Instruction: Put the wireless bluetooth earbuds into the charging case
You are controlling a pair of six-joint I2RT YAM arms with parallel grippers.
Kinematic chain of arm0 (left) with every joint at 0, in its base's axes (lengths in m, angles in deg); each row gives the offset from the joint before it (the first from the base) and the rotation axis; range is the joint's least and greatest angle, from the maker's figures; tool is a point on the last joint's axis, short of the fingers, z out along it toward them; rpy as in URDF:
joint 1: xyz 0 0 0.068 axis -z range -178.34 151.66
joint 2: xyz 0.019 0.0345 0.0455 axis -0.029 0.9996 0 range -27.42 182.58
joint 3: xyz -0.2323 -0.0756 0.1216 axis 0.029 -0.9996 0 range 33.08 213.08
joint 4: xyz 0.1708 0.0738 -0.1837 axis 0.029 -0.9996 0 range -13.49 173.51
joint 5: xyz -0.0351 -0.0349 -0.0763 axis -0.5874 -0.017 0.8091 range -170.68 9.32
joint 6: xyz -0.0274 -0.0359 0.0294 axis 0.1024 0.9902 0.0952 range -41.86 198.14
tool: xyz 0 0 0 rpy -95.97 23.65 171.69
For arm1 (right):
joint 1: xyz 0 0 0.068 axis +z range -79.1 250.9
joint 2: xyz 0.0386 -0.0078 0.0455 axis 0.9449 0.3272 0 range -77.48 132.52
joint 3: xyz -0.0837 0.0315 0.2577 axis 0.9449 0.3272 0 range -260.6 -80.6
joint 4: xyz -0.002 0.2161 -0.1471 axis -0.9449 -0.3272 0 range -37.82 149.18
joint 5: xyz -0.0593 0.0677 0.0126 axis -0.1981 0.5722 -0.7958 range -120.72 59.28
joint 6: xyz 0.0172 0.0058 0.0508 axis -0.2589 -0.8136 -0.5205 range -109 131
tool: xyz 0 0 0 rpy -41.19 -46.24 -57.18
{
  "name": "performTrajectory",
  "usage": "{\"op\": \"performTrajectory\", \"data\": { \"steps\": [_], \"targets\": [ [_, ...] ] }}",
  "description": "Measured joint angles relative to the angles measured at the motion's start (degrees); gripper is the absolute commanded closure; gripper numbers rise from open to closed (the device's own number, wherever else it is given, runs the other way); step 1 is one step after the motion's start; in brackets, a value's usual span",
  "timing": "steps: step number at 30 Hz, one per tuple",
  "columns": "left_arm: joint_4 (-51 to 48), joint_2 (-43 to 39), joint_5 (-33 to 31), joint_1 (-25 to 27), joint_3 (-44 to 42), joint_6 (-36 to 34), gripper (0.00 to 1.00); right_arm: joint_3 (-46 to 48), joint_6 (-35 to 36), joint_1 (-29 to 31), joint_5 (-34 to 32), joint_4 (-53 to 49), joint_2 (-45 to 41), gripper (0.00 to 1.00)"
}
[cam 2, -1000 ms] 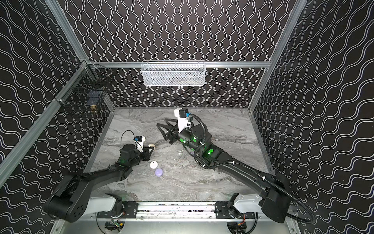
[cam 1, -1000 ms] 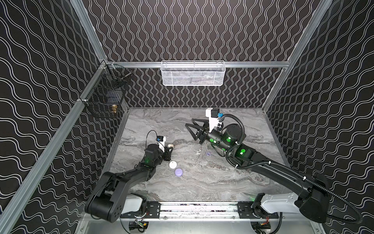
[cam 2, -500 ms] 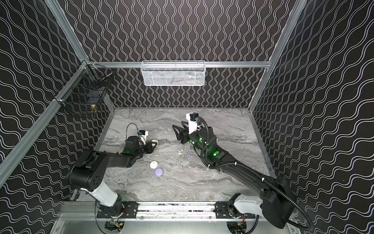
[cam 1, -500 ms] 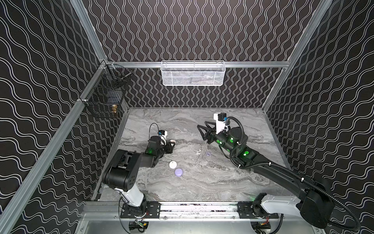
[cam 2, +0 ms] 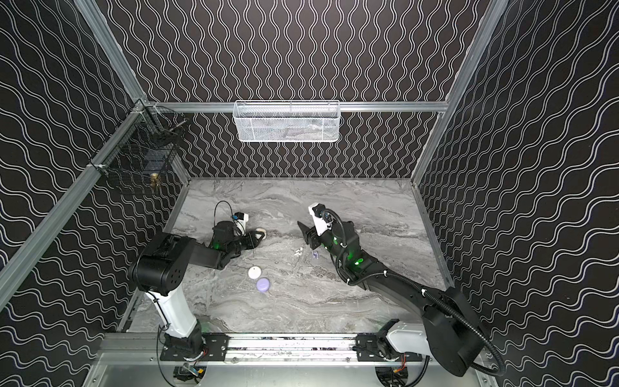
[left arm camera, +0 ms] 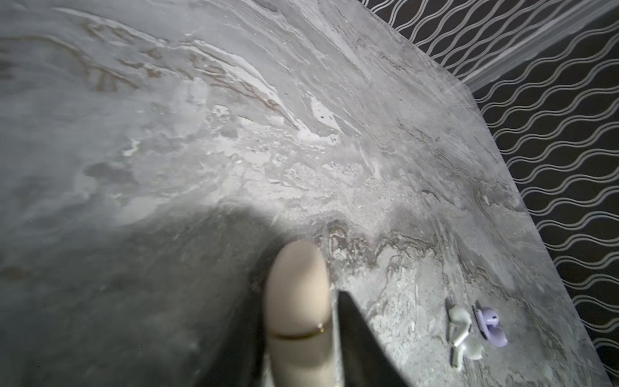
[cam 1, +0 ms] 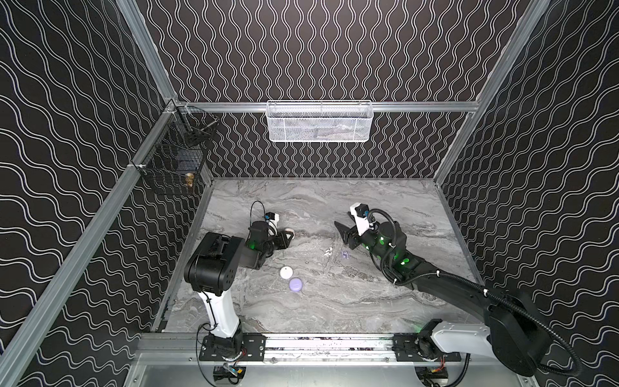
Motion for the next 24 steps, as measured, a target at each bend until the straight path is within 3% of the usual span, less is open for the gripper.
{"op": "performTrajectory", "data": {
  "steps": [7,13,19,24],
  "targets": [
    [-3.34,-4.2,-1.73,-0.17,-0.15,-0.5,0.25,2.78,8.59,-0.07,11.21,0.85,0.28,0.25],
    [-8.44,-11.8,-3.56,-1.46,-0.28,-2.67,0.13,1.16,11.93,-0.04,19.63,-0.35,2.08,0.17],
    [-14.36,-24.59,-7.26,-3.8,-3.8,-5.35,0.13,0.59,13.35,0.74,24.94,-0.87,3.21,0.16],
    [-19.21,-40.98,-13.77,-4.13,-11.32,-8.26,0.14,-1.49,11.8,4.81,21.75,-0.2,5.42,0.16]
  ]
}}
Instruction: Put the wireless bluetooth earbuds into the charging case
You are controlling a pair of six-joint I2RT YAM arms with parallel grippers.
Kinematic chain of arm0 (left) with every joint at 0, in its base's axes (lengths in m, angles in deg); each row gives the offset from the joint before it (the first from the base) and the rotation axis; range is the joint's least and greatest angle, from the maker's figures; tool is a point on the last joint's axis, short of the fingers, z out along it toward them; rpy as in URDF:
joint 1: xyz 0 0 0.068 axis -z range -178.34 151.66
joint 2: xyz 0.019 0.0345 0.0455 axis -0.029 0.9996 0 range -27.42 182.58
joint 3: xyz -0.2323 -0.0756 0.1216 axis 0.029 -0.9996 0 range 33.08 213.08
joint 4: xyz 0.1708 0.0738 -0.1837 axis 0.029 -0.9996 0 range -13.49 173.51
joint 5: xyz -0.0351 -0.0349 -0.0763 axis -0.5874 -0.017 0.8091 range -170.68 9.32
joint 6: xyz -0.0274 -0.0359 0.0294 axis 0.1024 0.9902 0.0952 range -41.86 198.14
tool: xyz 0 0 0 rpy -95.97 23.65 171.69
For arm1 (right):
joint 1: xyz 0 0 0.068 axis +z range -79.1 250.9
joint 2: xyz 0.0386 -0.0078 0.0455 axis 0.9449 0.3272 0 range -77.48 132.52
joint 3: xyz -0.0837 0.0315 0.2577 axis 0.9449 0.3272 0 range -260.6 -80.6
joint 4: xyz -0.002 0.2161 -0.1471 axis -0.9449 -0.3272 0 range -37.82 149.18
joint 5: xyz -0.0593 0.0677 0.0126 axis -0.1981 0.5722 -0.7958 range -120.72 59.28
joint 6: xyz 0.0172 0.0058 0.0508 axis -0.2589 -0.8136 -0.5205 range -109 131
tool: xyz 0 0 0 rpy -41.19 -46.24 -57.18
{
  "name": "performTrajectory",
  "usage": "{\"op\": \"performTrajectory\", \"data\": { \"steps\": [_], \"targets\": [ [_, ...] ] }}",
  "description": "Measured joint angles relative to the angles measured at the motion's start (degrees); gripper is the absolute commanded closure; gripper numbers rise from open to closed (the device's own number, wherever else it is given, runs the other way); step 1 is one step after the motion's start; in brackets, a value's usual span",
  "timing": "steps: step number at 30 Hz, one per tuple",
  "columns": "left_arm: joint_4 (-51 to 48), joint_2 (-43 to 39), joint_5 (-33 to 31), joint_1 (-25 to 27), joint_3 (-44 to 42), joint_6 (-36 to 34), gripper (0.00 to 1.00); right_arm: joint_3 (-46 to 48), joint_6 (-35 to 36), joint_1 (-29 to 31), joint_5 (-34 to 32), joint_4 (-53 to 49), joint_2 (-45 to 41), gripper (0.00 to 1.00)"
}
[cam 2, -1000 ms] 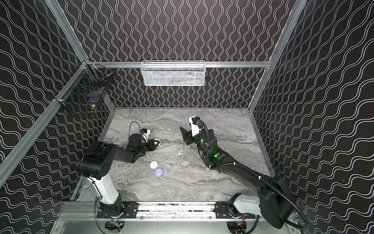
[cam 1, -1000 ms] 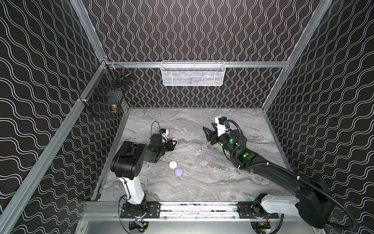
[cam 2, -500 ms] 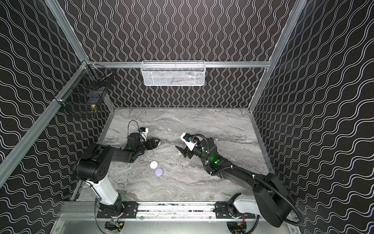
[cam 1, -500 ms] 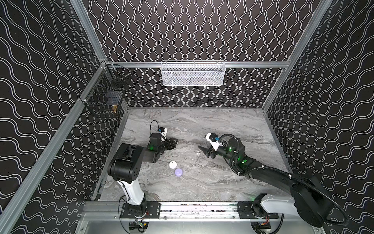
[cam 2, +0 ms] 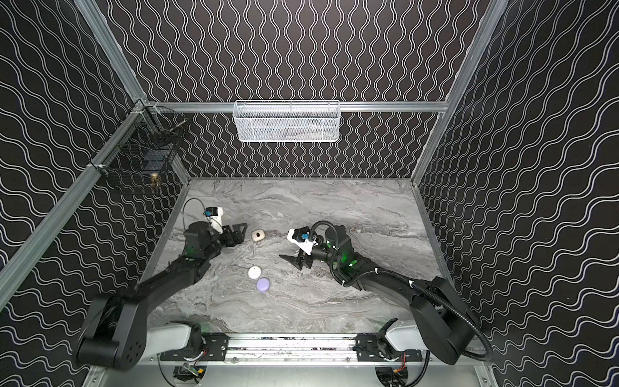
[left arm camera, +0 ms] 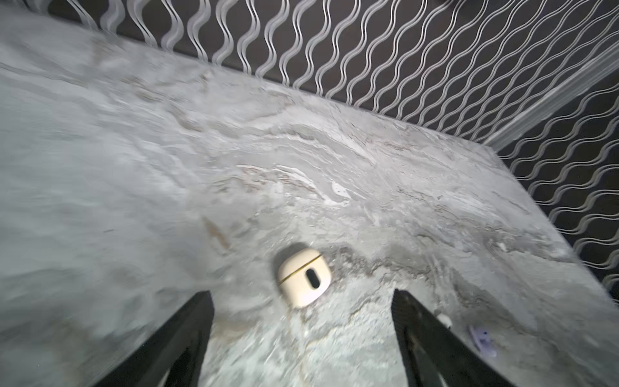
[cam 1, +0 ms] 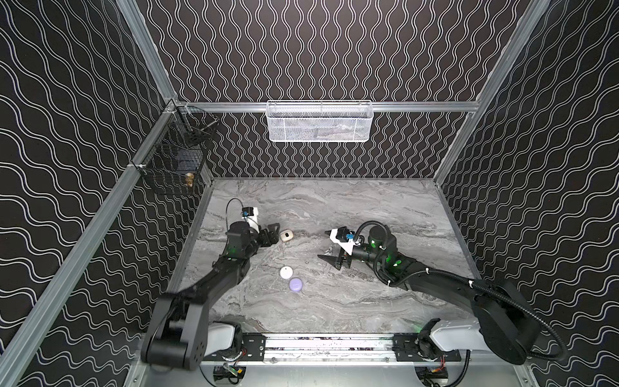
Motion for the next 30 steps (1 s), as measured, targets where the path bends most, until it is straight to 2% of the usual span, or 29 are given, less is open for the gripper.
{"op": "performTrajectory", "data": {
  "steps": [4,8,12,15,18,24,30],
  "targets": [
    [-3.08,-14.21,-5.86,-0.04,-7.21,-1.2,0.13,0.13,-1.6,8.61,-12.15,3.34,1.11,0.19],
    [-3.91,-20.48,-8.17,-0.04,-12.98,-1.05,0.14,0.11,-6.27,13.64,-21.79,6.4,1.46,0.19],
    [-3.48,-22.14,-8.09,-0.04,-15.63,0.33,0.18,-0.61,-14.4,15.74,-28.02,7.89,2.91,0.2],
    [-2.62,-23.19,-6.91,-0.04,-18.25,0.44,0.15,-3.63,-18.25,19.06,-32.48,5.77,5.64,0.19],
    [-0.63,-24.26,-6.95,-0.02,-19.21,0.57,0.17,-6.69,-22.03,21.59,-37.66,2.75,9.92,0.19],
    [1.53,-21.49,-6.12,0.02,-19.08,0.52,0.19,-12.61,-26.99,21.88,-42.82,-3.08,18.69,0.18],
    [2.34,-19.21,-5.4,0.02,-18.34,0.5,0.2,-16.15,-27.82,21.9,-45.09,-7.17,23.32,0.13]
  ]
}}
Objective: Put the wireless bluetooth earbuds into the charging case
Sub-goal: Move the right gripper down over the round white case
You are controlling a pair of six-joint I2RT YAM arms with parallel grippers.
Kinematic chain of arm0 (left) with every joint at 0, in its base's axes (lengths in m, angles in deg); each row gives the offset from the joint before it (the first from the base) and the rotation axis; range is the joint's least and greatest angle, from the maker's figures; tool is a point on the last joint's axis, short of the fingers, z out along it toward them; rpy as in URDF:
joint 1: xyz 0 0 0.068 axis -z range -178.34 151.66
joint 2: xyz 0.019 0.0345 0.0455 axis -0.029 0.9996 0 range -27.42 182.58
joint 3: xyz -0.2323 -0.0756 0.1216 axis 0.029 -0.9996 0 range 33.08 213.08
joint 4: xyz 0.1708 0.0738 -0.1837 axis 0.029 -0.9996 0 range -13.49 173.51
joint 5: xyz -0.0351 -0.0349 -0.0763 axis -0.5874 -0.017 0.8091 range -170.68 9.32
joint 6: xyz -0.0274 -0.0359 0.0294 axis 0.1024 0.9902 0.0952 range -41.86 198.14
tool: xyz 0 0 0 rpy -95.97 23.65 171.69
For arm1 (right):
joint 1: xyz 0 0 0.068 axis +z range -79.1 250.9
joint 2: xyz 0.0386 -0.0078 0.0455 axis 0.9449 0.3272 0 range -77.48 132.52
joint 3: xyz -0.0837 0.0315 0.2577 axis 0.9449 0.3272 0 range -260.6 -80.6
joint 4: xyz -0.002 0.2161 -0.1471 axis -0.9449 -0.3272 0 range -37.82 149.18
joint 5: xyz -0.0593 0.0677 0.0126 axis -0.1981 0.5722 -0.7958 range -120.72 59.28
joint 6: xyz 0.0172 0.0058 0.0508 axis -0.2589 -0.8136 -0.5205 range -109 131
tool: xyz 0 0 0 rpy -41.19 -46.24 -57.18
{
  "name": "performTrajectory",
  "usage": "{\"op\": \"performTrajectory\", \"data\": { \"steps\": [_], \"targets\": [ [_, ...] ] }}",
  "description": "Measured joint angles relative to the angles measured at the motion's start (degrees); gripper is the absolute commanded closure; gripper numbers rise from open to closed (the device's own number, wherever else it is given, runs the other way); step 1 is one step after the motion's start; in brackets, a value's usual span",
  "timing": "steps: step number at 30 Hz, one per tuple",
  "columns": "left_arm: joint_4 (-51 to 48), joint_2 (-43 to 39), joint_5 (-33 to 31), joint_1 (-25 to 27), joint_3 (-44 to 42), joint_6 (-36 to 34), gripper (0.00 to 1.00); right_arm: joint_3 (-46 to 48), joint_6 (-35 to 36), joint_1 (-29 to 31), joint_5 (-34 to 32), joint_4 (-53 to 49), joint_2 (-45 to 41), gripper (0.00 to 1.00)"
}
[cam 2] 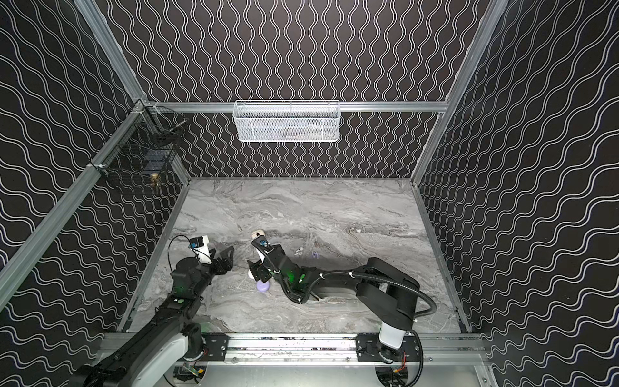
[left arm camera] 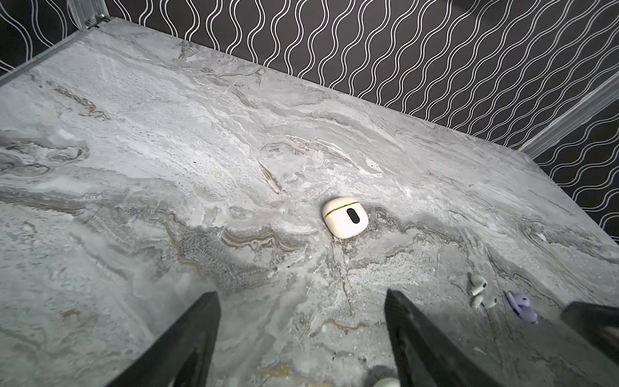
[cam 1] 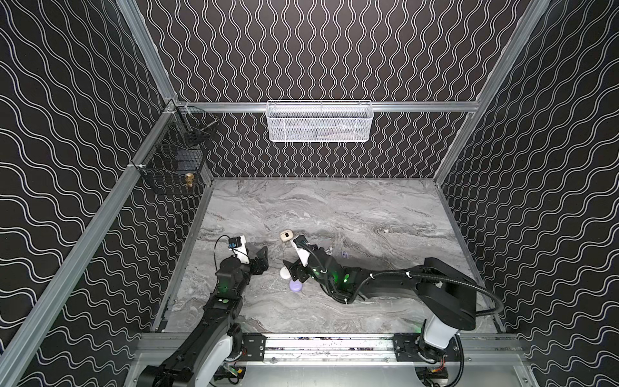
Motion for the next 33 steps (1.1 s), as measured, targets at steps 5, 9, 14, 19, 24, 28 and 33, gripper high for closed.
{"op": "performTrajectory", "data": {
  "steps": [5,9,14,19,24,28,33],
  "targets": [
    [0.02,-1.75,0.0,0.0,-0.31,0.02,0.2,-1.42,2.58,0.09,0.2,-2.93,2.54,0.05],
    [0.02,-3.52,-0.46,0.0,-0.96,0.09,0.2,-1.75,5.95,0.33,2.62,-4.96,4.46,0.01],
    [0.02,-4.22,-1.18,0.0,-1.07,0.48,0.21,-4.85,9.16,0.61,5.55,-8.0,6.69,0.01],
    [-0.02,-4.79,-1.6,0.0,-1.42,1.09,0.21,-8.31,10.62,1.05,6.99,-11.41,10.93,0.01],
    [-0.02,-5.6,-1.79,0.0,-1.79,1.11,0.21,-10.78,11.1,1.07,5.68,-14.05,13.97,0.02],
    [-0.02,-5.77,-1.95,0.0,-1.79,1.11,0.22,-11.26,11.19,1.03,3.96,-15.45,14.78,0.02],
    [-0.02,-5.77,-1.92,0.0,-1.79,1.11,0.22,-10.25,11.04,-0.02,2.71,-14.93,14.29,0.03]
  ]
}}
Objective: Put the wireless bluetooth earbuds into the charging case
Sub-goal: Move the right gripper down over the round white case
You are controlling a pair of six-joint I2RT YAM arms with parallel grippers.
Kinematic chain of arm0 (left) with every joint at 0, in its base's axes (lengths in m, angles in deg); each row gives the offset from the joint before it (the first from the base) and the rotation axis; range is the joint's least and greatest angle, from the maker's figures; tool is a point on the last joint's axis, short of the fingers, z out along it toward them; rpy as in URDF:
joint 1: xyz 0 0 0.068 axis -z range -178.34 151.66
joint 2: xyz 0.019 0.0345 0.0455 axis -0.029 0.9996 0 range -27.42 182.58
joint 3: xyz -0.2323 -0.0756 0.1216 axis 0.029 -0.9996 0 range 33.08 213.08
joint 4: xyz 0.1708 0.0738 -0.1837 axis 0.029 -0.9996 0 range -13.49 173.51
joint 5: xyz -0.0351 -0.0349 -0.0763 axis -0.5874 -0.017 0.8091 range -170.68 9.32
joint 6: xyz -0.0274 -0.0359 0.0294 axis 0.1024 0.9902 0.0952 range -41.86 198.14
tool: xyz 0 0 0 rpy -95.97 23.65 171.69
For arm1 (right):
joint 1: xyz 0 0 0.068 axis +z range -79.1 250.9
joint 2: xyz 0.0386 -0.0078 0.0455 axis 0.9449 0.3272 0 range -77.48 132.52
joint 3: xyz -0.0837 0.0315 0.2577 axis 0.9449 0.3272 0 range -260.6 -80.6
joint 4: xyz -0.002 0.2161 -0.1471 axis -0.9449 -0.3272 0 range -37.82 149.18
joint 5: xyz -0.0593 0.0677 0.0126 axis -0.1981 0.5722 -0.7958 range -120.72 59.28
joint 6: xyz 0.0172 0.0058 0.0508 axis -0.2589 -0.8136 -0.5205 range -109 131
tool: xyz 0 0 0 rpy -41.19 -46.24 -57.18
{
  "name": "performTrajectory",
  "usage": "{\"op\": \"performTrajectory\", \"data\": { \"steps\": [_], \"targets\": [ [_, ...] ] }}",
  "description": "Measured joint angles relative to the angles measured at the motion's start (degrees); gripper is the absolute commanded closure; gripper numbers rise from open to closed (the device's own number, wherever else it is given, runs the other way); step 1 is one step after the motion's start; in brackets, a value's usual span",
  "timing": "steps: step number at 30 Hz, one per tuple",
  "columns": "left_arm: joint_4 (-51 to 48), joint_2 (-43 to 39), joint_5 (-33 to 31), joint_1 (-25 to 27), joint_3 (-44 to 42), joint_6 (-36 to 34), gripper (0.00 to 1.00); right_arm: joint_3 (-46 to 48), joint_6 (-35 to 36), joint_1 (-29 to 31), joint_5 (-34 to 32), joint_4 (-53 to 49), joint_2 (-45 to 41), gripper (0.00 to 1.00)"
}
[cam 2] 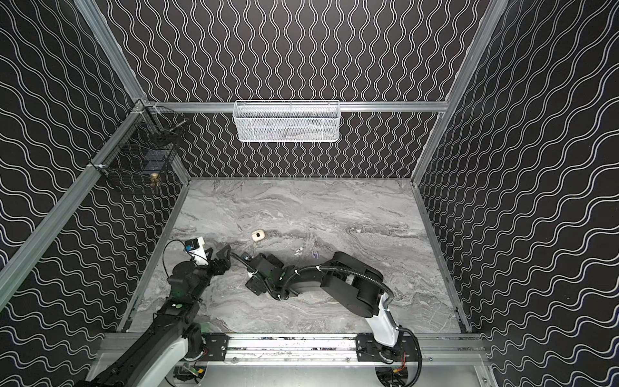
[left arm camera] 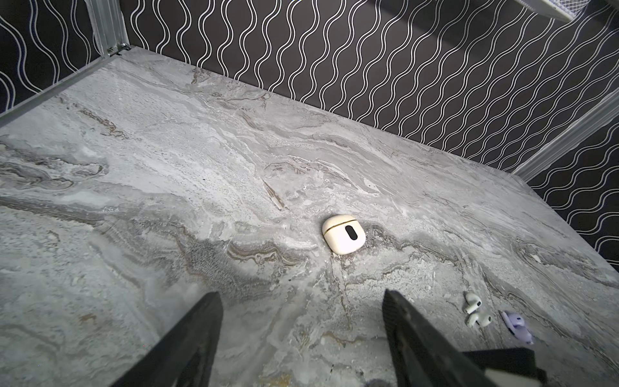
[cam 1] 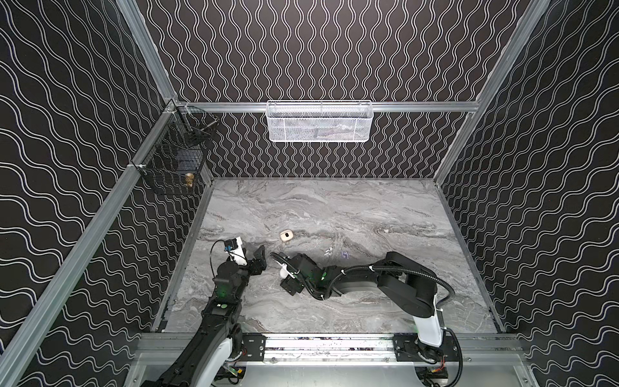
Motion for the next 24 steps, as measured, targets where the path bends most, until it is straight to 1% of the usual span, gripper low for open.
{"op": "performTrajectory", "data": {
  "steps": [9,13,18,24],
  "targets": [
    [0.0,-0.17,0.0,-0.02,-0.02,0.0,0.22,4.04,-1.64,-5.66,-0.39,0.46,-2.95,0.05],
    [0.02,-0.15,0.0,-0.02,-0.11,0.0,0.22,5.2,-2.71,-6.99,0.2,0.81,-3.65,0.06],
    [0.0,-0.63,0.0,-0.02,-0.31,0.0,0.22,5.99,-3.13,-7.76,0.59,1.36,-4.26,0.08],
    [0.0,-0.85,0.02,-0.02,-0.33,0.0,0.21,10.47,-2.4,-6.45,4.2,3.23,-9.09,0.07]
  ]
}}
